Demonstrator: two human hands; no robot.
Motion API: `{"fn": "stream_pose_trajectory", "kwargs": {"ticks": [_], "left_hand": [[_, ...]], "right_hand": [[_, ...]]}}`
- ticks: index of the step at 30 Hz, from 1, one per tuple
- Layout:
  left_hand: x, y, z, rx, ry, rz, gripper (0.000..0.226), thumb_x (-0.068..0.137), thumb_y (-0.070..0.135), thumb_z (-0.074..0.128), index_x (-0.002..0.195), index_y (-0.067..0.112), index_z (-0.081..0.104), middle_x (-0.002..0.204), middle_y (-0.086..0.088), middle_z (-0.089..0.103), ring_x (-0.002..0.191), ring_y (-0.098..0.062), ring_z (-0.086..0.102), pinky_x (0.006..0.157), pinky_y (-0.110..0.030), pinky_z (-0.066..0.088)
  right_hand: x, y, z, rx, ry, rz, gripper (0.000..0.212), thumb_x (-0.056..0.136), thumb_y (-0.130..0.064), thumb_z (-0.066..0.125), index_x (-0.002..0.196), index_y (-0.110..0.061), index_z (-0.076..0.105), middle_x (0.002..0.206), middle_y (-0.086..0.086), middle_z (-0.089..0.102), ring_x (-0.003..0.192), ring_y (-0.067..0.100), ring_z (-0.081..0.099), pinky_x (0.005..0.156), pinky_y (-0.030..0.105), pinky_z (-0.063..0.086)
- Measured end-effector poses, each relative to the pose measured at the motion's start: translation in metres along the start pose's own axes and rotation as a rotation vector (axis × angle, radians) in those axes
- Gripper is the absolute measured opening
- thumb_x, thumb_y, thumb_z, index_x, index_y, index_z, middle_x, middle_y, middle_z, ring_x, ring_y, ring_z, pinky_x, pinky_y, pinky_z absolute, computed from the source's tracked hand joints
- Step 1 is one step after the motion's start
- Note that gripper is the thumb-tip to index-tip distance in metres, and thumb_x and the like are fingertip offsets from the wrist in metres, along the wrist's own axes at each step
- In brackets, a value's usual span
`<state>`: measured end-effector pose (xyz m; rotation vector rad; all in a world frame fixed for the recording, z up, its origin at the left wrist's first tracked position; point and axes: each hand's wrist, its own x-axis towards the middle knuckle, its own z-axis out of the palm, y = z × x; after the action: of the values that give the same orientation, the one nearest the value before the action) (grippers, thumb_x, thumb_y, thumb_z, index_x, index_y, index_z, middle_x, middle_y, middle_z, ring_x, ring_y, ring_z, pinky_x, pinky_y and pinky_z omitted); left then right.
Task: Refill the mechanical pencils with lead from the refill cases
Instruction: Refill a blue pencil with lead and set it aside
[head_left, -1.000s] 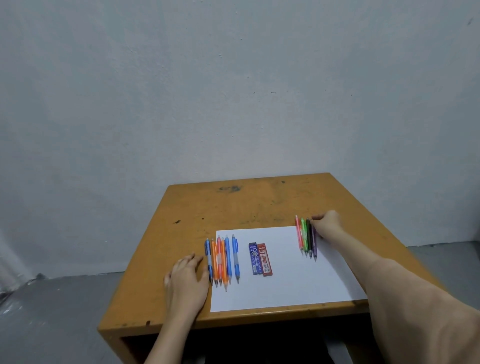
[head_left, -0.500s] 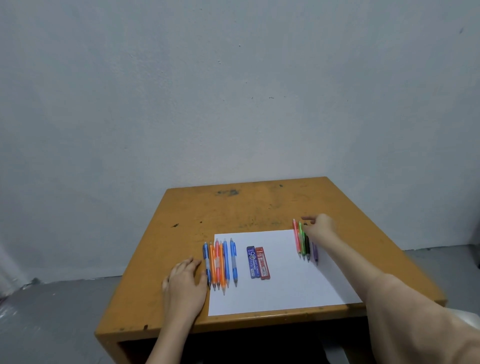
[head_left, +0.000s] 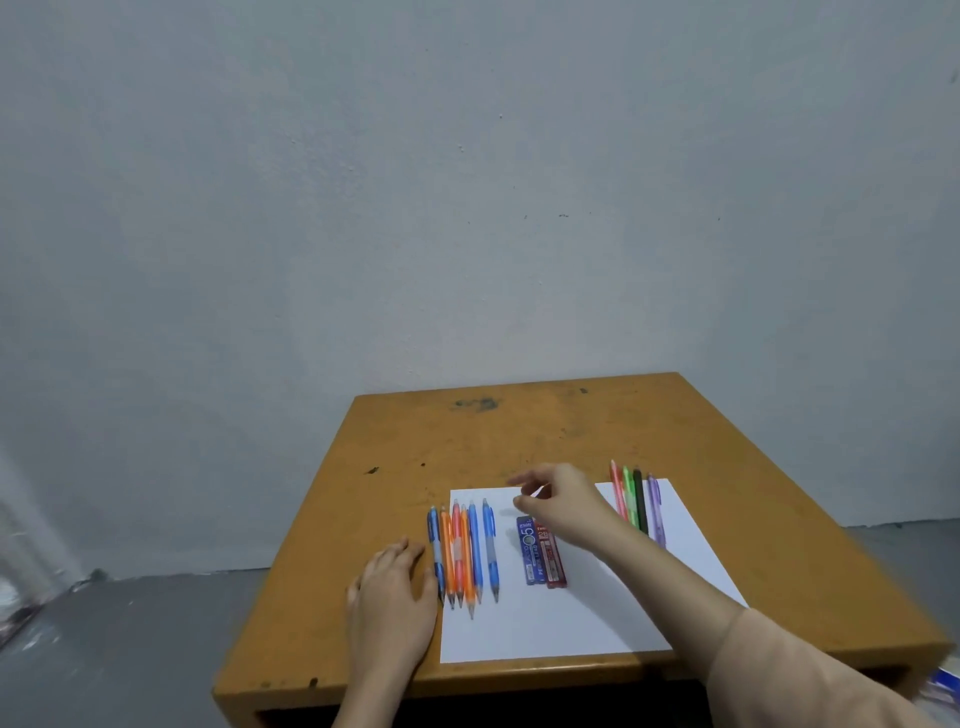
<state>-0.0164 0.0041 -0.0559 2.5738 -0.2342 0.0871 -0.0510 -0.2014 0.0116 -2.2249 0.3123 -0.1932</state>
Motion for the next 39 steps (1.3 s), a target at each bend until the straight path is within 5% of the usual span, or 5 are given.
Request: {"fn": "stream_pose_trajectory", "kwargs": {"ticks": [7, 22, 29, 34, 39], "left_hand": [[-0.001, 0.002, -0.003, -0.015, -0.006, -0.001, 0.045, 0.094, 0.046, 0.046, 0.138, 0.035, 0.045, 0.147, 0.015, 0.038, 0.139, -0.007, 0.026, 0.115, -0.035, 0.018], [0.000, 0.000, -0.003, -0.030, 0.000, 0.010, 0.044, 0.094, 0.047, 0.046, 0.136, 0.036, 0.046, 0.147, 0.018, 0.037, 0.138, -0.004, 0.025, 0.115, -0.033, 0.017], [-0.001, -0.001, -0.002, -0.036, 0.015, 0.018, 0.042, 0.094, 0.046, 0.047, 0.135, 0.036, 0.048, 0.145, 0.018, 0.039, 0.137, -0.003, 0.027, 0.115, -0.032, 0.018], [-0.001, -0.001, -0.003, -0.039, 0.020, 0.014, 0.042, 0.094, 0.045, 0.047, 0.134, 0.035, 0.048, 0.145, 0.018, 0.039, 0.137, -0.003, 0.027, 0.115, -0.033, 0.018], [0.001, 0.000, -0.003, -0.029, 0.023, 0.017, 0.041, 0.094, 0.044, 0.048, 0.134, 0.035, 0.049, 0.144, 0.017, 0.040, 0.136, -0.004, 0.028, 0.114, -0.033, 0.018]], "right_hand": [[0.015, -0.011, 0.027, -0.091, -0.083, -0.023, 0.033, 0.092, -0.026, 0.060, 0.125, -0.025, 0.059, 0.116, -0.003, 0.057, 0.095, 0.010, 0.054, 0.064, 0.017, 0.042], [0.055, -0.005, 0.032, -0.379, -0.304, 0.070, 0.076, 0.071, -0.041, 0.081, 0.136, -0.020, 0.049, 0.130, -0.001, 0.054, 0.118, 0.018, 0.047, 0.095, 0.033, 0.044], [0.058, -0.005, 0.033, -0.380, -0.301, 0.099, 0.072, 0.068, -0.037, 0.083, 0.131, -0.017, 0.053, 0.128, 0.003, 0.053, 0.117, 0.021, 0.049, 0.099, 0.036, 0.046], [0.055, -0.009, 0.031, -0.283, -0.297, 0.061, 0.062, 0.069, -0.028, 0.084, 0.121, -0.020, 0.051, 0.113, -0.001, 0.057, 0.104, 0.016, 0.055, 0.091, 0.034, 0.049], [0.047, -0.015, 0.027, 0.026, -0.206, 0.018, 0.052, 0.075, -0.006, 0.077, 0.119, -0.016, 0.052, 0.074, 0.001, 0.055, 0.069, 0.014, 0.059, 0.072, 0.033, 0.053]]}}
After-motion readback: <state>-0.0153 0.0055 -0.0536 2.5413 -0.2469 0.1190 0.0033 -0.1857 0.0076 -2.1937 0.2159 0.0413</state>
